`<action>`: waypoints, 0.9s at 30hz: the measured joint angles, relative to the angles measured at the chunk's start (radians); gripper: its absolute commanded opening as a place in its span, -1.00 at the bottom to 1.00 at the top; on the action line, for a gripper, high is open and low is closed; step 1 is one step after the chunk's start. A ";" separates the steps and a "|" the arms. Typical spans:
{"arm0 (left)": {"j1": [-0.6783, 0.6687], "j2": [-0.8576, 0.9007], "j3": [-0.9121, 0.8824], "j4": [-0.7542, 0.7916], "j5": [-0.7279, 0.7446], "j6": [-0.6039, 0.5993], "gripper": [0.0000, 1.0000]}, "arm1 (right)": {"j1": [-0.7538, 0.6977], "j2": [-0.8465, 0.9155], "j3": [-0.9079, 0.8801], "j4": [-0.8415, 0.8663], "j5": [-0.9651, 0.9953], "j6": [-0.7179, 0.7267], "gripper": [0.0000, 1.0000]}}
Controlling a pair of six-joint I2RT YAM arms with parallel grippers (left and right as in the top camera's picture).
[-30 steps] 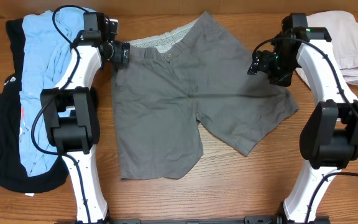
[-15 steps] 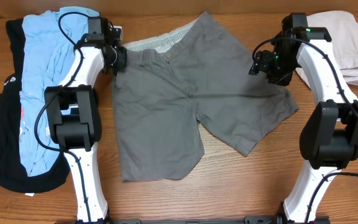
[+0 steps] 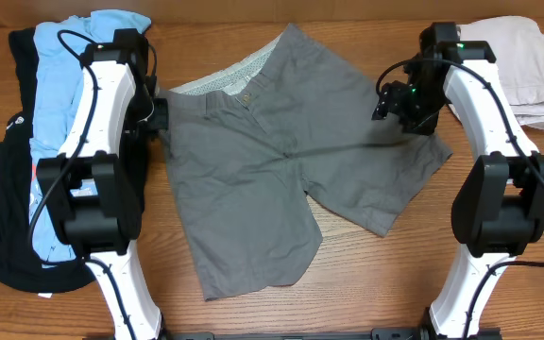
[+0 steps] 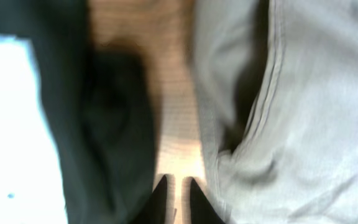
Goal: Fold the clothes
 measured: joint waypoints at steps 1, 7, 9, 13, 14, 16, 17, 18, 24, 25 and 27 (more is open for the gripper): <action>0.000 -0.010 0.000 -0.023 -0.011 0.002 0.27 | 0.006 0.000 0.000 -0.011 0.002 0.005 0.57; 0.000 -0.024 0.000 -0.036 -0.050 0.000 0.89 | 0.027 0.000 -0.029 -0.070 0.052 0.095 0.57; 0.000 -0.024 0.000 -0.013 -0.004 0.017 0.97 | 0.030 -0.001 -0.087 -0.072 0.061 0.122 0.57; 0.000 -0.024 0.032 -0.002 0.102 0.064 1.00 | 0.057 -0.001 -0.204 -0.058 0.069 0.158 0.57; -0.002 -0.024 0.055 -0.001 0.131 0.078 1.00 | 0.072 -0.001 -0.231 -0.046 0.072 0.169 0.57; -0.004 -0.024 0.112 0.001 0.186 0.105 1.00 | 0.110 -0.001 -0.280 -0.018 0.087 0.200 0.57; -0.009 -0.024 0.151 0.007 0.219 0.120 1.00 | 0.128 -0.001 -0.300 -0.012 0.097 0.217 0.57; -0.013 -0.024 0.175 0.005 0.236 0.130 1.00 | 0.137 -0.001 -0.311 -0.004 0.104 0.230 0.57; -0.047 -0.024 0.249 0.041 0.286 0.154 1.00 | 0.142 -0.006 -0.370 0.090 0.140 0.288 0.55; -0.048 -0.024 0.249 0.050 0.291 0.156 1.00 | 0.142 -0.016 -0.384 0.113 0.147 0.296 0.55; -0.057 -0.024 0.249 0.058 0.297 0.156 1.00 | 0.143 -0.030 -0.400 0.143 0.158 0.311 0.51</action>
